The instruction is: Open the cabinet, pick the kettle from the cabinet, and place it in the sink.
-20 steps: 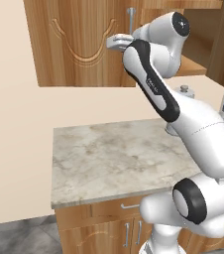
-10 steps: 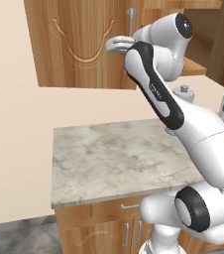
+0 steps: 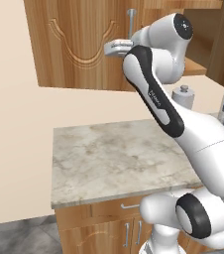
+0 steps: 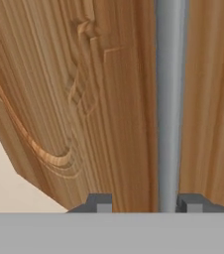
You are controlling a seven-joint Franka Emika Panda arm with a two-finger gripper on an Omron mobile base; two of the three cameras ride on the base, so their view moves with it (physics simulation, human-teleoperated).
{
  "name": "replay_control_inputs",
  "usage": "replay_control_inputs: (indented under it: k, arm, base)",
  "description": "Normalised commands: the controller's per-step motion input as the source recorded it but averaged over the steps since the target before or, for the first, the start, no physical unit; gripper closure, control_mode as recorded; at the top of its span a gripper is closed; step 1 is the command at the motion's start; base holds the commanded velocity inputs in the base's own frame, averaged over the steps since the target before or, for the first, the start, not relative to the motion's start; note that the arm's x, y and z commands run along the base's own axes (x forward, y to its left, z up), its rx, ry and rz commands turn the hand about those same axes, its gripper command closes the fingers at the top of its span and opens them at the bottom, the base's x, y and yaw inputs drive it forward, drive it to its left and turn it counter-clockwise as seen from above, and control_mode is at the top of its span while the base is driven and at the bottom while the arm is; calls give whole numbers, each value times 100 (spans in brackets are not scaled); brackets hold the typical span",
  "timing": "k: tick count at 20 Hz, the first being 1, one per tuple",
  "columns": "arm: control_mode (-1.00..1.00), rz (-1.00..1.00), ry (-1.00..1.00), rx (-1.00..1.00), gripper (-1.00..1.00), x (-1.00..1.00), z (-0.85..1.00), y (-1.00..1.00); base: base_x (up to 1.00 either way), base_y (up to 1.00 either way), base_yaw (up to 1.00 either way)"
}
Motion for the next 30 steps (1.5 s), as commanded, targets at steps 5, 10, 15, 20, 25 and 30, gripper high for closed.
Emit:
replay_control_inputs:
  k: [5,10,15,20,25,30]
  arm:
    - [-100,0,0,-10,100,-35,0,42]
    - [-100,0,0,-6,100,-36,0,41]
    - [-100,0,-1,-2,100,-39,0,39]
    - [-100,-1,-3,0,100,-41,0,39]
    - [-100,-2,-1,-3,100,-31,3,10]
    - [-100,-1,0,0,-100,-16,2,-21]
  base:
    - [0,0,0]
    - [0,0,0]
    - [0,0,0]
    - [0,0,0]
    - [0,0,0]
    - [0,0,0]
